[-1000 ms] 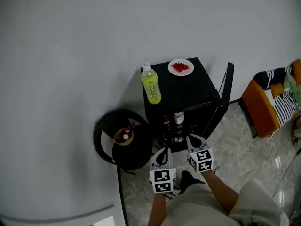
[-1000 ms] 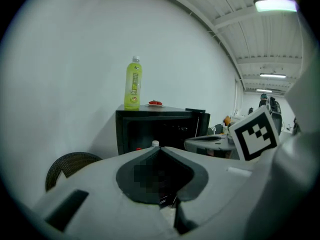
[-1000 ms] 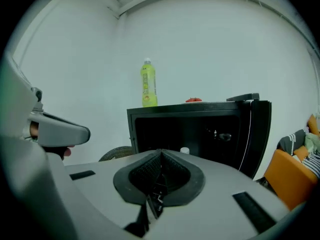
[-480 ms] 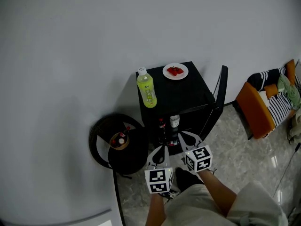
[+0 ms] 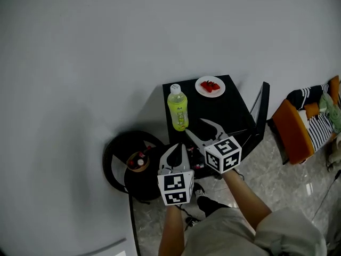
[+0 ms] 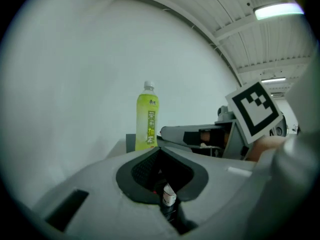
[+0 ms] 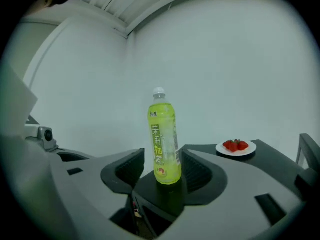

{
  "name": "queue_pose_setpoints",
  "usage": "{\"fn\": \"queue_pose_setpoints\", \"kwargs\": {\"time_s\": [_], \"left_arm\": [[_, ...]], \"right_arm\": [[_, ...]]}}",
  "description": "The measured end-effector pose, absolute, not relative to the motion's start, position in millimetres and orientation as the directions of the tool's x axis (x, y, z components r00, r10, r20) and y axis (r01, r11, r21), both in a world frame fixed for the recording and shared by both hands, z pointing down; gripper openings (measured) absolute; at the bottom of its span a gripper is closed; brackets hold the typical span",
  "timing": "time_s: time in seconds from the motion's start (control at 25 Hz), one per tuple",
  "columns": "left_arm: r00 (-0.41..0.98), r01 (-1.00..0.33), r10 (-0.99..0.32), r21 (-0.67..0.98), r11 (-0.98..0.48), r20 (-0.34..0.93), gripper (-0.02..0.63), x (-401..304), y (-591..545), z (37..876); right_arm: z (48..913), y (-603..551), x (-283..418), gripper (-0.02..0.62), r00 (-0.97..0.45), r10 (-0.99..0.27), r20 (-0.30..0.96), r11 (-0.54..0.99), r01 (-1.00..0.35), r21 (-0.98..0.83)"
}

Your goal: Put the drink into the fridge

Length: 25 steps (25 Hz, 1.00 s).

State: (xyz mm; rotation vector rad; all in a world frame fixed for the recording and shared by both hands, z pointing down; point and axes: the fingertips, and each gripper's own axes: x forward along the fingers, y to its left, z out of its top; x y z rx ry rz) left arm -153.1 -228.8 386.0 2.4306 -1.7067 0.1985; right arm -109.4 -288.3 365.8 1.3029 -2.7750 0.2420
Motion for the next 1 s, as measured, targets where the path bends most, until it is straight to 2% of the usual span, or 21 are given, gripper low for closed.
{"fn": "queue_pose_setpoints", "kwargs": {"time_s": [0.08,0.28,0.48,0.56,0.84,1.0], "left_arm": [[0.337,-0.942,-0.922,0.063,-0.331,0.193,0.002,-162,-246,379],[0.318,-0.948,-0.926,0.061,-0.313,0.205,0.002,-180,-278,374],[0.307,-0.951,-0.926,0.039,-0.307,0.220,0.002,-187,-286,373],[0.312,-0.949,-0.922,0.034,-0.313,0.230,0.002,-188,-282,377],[0.311,-0.950,-0.915,0.044,-0.310,0.259,0.002,-176,-238,390],[0.344,-0.939,-0.901,0.066,-0.339,0.266,0.002,-150,-207,404]], "right_arm": [[365,-309,-122,0.277,-0.648,-0.745,0.156,0.640,-0.761,-0.104],[366,-348,-159,0.334,-0.660,-0.712,0.239,0.669,-0.741,-0.056],[364,-365,-172,0.330,-0.611,-0.749,0.256,0.639,-0.768,0.037],[363,-359,-171,0.278,-0.611,-0.754,0.241,0.634,-0.773,0.024],[357,-308,-144,0.273,-0.624,-0.761,0.177,0.630,-0.776,-0.025],[358,-267,-124,0.272,-0.640,-0.754,0.148,0.648,-0.762,0.010]]}}
